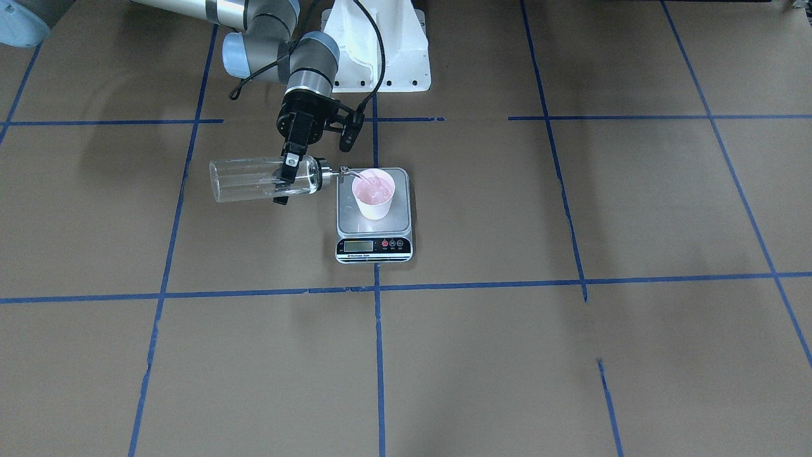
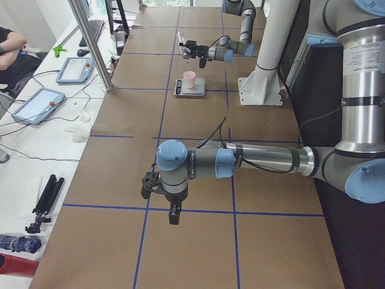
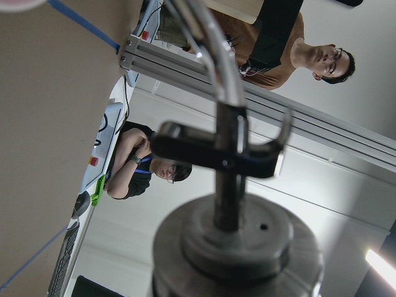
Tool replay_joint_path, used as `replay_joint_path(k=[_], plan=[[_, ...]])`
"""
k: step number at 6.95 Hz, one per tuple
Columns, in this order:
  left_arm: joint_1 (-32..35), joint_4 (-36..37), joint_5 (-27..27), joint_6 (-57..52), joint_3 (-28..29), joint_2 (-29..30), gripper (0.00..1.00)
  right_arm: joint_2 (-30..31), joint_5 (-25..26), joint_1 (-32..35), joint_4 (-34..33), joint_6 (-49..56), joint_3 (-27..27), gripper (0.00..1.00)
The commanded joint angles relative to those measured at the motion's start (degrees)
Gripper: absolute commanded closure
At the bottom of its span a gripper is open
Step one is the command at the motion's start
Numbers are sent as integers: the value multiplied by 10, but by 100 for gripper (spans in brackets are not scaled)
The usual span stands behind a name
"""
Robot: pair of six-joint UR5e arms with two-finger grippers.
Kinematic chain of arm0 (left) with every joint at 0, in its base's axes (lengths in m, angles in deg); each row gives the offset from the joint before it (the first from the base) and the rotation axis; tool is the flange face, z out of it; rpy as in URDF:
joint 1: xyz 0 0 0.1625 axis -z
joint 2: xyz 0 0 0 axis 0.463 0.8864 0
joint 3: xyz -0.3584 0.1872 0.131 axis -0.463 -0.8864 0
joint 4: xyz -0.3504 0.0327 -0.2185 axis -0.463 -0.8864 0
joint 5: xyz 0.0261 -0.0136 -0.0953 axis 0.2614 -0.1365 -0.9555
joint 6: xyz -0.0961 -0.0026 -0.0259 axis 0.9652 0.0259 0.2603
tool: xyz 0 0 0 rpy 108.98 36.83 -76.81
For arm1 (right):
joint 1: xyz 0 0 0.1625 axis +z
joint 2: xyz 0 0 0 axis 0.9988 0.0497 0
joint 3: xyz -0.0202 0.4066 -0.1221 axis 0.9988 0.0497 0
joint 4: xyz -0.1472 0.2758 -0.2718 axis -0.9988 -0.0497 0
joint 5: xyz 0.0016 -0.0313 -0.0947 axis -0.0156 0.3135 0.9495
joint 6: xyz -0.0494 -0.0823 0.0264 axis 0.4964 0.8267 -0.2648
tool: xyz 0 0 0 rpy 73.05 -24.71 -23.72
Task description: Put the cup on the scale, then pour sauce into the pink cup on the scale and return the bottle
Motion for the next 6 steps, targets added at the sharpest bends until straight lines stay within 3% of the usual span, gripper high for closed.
replay_joint_path(k=[1,6], plan=[[2,0,-4,0,0,0,0,-1,0,0,5,-1,0,100],[0,-1,-14,0,0,0,0,-1,-6,1,26,-11,-1,100]])
